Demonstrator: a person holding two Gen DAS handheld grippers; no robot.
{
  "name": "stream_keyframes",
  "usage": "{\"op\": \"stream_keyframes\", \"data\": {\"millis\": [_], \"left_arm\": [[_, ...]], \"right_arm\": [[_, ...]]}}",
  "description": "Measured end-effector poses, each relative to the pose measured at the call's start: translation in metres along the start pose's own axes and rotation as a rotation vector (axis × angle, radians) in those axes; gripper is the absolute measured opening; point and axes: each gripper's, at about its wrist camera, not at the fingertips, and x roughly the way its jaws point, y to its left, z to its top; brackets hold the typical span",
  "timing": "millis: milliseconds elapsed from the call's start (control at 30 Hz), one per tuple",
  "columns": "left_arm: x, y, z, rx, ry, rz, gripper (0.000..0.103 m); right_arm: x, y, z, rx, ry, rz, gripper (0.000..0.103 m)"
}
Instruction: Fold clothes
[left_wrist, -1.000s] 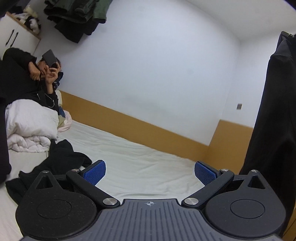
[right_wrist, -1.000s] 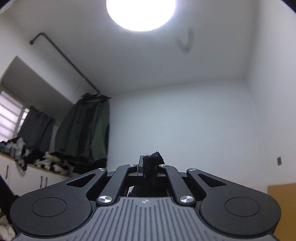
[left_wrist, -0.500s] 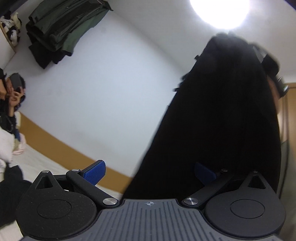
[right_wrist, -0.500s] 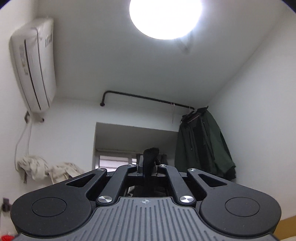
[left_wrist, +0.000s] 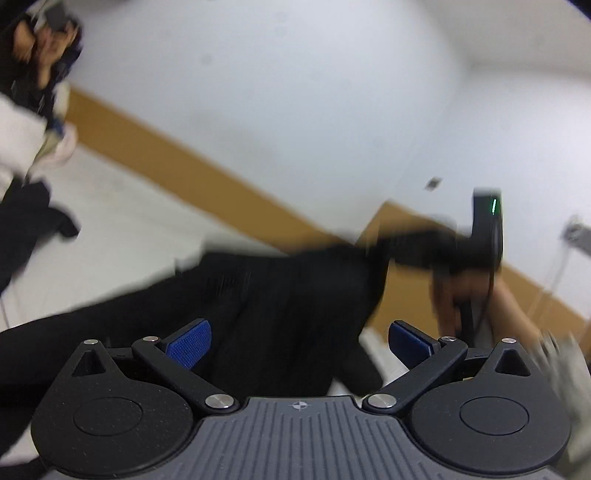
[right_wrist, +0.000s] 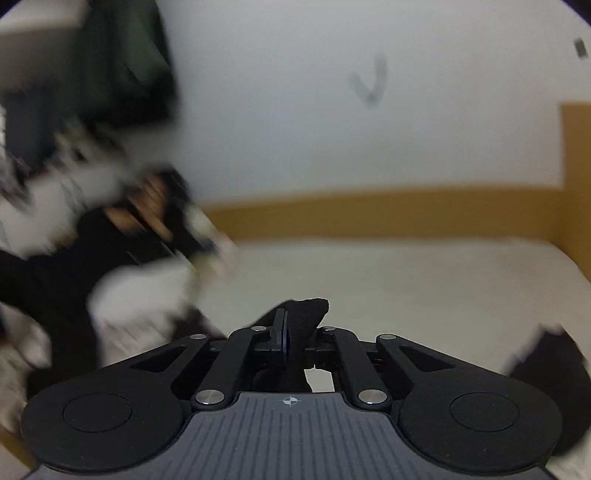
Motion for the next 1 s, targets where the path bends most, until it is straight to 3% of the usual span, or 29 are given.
{"op": "stream_keyframes", "data": {"millis": [33,133,167,300,367,467,600,700,800,933,967,1000], "left_arm": [[0.015,0.011,-0.003,-0.016,0.027,0.033,0.102],[0.039,0.039,-0.006,-0.061,0.090,0.115,0.102],[0.043,0.046,-0.006,-0.058,0.104,0.142,0.102],[0.061,0.067,0.002,0.041,0.167,0.250,0.102],[0.076,0.082,0.010,0.122,0.207,0.311,0.102],[0.103,0.109,0.010,0.225,0.301,0.401,0.102],[0.144,0.146,0.002,0.285,0.358,0.509,0.102],[0.176,0.163,0.007,0.338,0.356,0.531,0.102],[0.199,0.165,0.020,0.380,0.327,0.570,0.102],[0.220,0.179,0.032,0.243,0.313,0.599,0.102],[0.224,0.184,0.034,0.198,0.309,0.597,0.102],[0.226,0.188,0.033,0.171,0.316,0.590,0.102]], "right_arm": [[0.023,-0.003,-0.035,-0.031,0.080,-0.037,0.011],[0.068,-0.013,-0.129,-0.069,0.230,-0.033,0.019],[0.072,-0.008,-0.142,-0.057,0.254,-0.021,0.028],[0.051,-0.004,-0.173,-0.016,0.205,0.005,0.071],[0.040,-0.012,-0.189,0.051,0.183,0.045,0.085],[0.051,-0.031,-0.213,0.206,0.173,0.086,0.085],[0.067,-0.048,-0.228,0.396,0.116,0.161,0.083],[0.058,-0.033,-0.219,0.370,0.004,0.196,0.083],[0.062,-0.013,-0.201,0.291,-0.038,0.146,0.083],[0.112,0.001,-0.186,0.317,-0.024,0.108,0.082],[0.124,0.006,-0.185,0.303,-0.010,0.096,0.075],[0.136,0.009,-0.186,0.278,0.000,0.072,0.059]]}}
